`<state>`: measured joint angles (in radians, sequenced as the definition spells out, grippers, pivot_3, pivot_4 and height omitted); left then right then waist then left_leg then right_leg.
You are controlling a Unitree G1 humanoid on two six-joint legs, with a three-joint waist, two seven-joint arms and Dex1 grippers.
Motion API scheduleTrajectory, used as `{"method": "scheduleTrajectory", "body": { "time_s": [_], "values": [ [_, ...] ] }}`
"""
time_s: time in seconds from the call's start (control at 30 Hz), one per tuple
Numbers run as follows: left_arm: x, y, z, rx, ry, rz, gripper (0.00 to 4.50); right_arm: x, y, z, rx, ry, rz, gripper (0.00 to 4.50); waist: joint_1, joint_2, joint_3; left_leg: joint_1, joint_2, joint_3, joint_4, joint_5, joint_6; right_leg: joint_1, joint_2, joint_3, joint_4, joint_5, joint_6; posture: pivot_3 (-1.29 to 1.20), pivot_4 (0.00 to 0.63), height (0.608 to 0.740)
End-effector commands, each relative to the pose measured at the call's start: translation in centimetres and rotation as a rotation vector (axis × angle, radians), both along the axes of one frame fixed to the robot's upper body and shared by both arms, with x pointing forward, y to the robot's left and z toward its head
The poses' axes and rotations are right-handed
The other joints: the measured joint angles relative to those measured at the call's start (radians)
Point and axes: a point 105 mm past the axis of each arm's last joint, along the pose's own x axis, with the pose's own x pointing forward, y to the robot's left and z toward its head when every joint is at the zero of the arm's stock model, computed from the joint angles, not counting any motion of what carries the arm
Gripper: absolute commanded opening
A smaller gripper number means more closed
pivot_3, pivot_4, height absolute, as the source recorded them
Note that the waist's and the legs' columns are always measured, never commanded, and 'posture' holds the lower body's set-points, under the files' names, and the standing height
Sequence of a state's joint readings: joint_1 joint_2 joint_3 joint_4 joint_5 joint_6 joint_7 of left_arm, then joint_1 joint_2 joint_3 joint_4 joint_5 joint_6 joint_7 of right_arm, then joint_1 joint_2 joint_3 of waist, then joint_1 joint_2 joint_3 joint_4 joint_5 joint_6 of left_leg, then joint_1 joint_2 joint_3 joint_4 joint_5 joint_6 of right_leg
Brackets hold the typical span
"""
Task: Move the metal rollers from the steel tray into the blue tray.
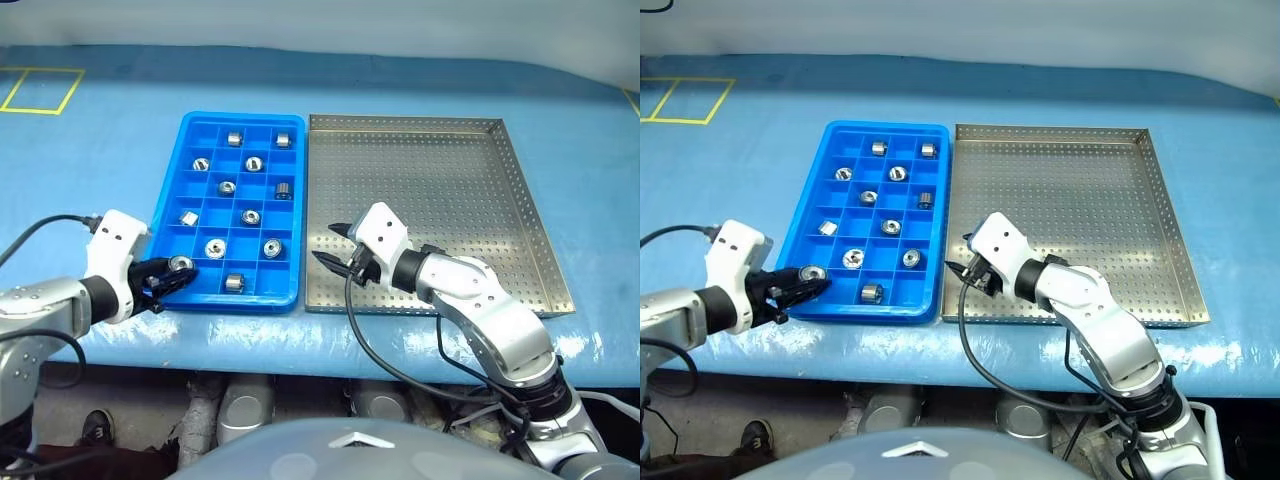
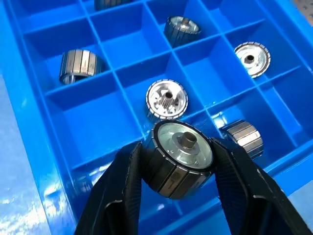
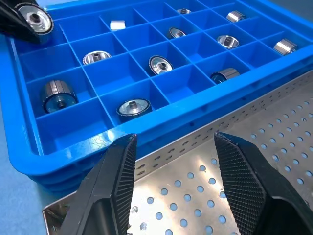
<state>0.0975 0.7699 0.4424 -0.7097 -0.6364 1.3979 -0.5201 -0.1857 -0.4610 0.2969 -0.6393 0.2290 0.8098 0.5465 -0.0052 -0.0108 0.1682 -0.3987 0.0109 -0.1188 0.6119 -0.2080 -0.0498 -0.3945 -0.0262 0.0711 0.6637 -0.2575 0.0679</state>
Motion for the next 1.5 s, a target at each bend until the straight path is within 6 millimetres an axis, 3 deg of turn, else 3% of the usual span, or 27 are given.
{"method": "scheduleTrajectory", "body": {
  "time_s": [0.03,0.13,0.37,0.47,0.6,0.73,0.8,0.9,1.07,1.17,1.3,1.5],
  "values": [
    [0.2,0.1,0.2,0.031,-0.038,0.004,1.86,0.1,0.3,1.1,0.016,-0.05,0.015,2.66,0.003,0.0,0.0,0.0,0.0,0.0,0.0,0.0,0.0,0.0,0.0,-0.001,0.0,0.0,0.0,0.17,0.15,0.74],
    [0.5,-0.3,-0.2,0.021,-0.049,-0.006,1.86,0.2,0.3,1.0,0.015,-0.052,0.01,2.66,0.006,0.0,0.0,0.0,0.0,0.0,0.0,0.0,0.0,0.0,0.0,-0.001,0.0,0.0,-0.001,0.17,0.15,0.74],
    [2.3,-1.7,1.2,-0.084,-0.155,-0.009,4.16,0.6,-0.2,1.2,0.004,-0.075,-0.032,2.66,0.018,0.0,0.0,0.0,0.0,0.0,0.0,0.0,0.0,0.0,0.0,-0.001,0.0,-0.001,-0.001,0.13,0.15,0.74],
    [2.9,-3.0,3.0,-0.182,-0.251,-0.065,4.16,1.1,-1.0,1.8,0.022,-0.105,-0.101,2.66,0.016,0.0,0.0,0.0,0.0,0.0,0.0,0.0,0.0,0.0,0.0,-0.001,0.0,0.0,0.0,0.09,0.15,0.74],
    [3.5,-6.5,6.3,-0.325,-0.446,-0.235,4.16,2.8,-3.7,3.6,0.061,-0.19,-0.309,2.66,0.014,0.0,0.0,-0.001,0.0,0.0,0.0,0.0,-0.001,0.0,0.0,-0.001,0.0,0.001,-0.003,0.03,0.15,0.74],
    [5.3,-10.1,6.9,-0.359,-0.571,-0.351,4.16,3.3,-7.3,4.4,0.004,-0.261,-0.458,2.66,0.008,0.001,-0.001,-0.001,-0.001,0.0,0.001,0.0,-0.001,0.001,-0.001,0.0,-0.001,0.003,-0.003,-0.01,0.15,0.74],
    [6.4,-12.2,6.4,-0.364,-0.594,-0.414,4.16,3.0,-8.9,3.7,-0.062,-0.249,-0.467,2.66,0.004,0.001,-0.001,-0.001,-0.003,0.0,0.002,0.0,-0.001,0.002,-0.001,0.001,-0.003,0.004,-0.002,-0.06,0.15,0.74],
    [8.0,-14.0,5.0,-0.279,-0.626,-0.47,4.16,2.4,-9.7,2.6,-0.091,-0.203,-0.43,2.66,-0.023,0.002,-0.001,-0.001,-0.003,0.001,0.002,0.0,0.0,0.002,-0.001,0.002,-0.004,0.004,-0.001,-0.09,0.15,0.74],
    [10.2,-16.5,3.1,-0.221,-0.659,-0.548,4.16,3.1,-11.7,2.6,-0.013,-0.209,-0.532,2.66,-0.075,0.002,-0.002,-0.001,-0.002,0.003,0.002,0.0,0.0,0.001,0.0,0.003,-0.002,0.004,-0.001,-0.14,0.15,0.74],
    [10.2,-17.4,2.6,-0.247,-0.648,-0.588,4.19,2.8,-11.4,3.5,0.057,-0.244,-0.52,3.28,-0.095,0.002,-0.002,-0.001,-0.002,0.003,0.002,0.0,0.001,0.001,0.001,0.004,-0.001,0.004,0.0,-0.17,0.15,0.74],
    [9.8,-17.9,2.0,-0.27,-0.63,-0.63,4.19,2.4,-11.2,3.4,0.067,-0.233,-0.51,4.48,-0.112,0.002,-0.002,-0.001,-0.002,0.003,0.003,-0.001,0.001,0.001,0.001,0.005,-0.001,0.003,0.002,-0.19,0.15,0.74],
    [9.3,-17.9,1.6,-0.28,-0.612,-0.665,4.19,2.2,-10.8,2.7,0.077,-0.201,-0.489,4.48,-0.124,0.002,-0.002,-0.001,-0.002,0.003,0.005,-0.001,0.001,0.002,0.001,0.006,0.0,0.003,0.004,-0.19,0.15,0.74]
  ]
}}
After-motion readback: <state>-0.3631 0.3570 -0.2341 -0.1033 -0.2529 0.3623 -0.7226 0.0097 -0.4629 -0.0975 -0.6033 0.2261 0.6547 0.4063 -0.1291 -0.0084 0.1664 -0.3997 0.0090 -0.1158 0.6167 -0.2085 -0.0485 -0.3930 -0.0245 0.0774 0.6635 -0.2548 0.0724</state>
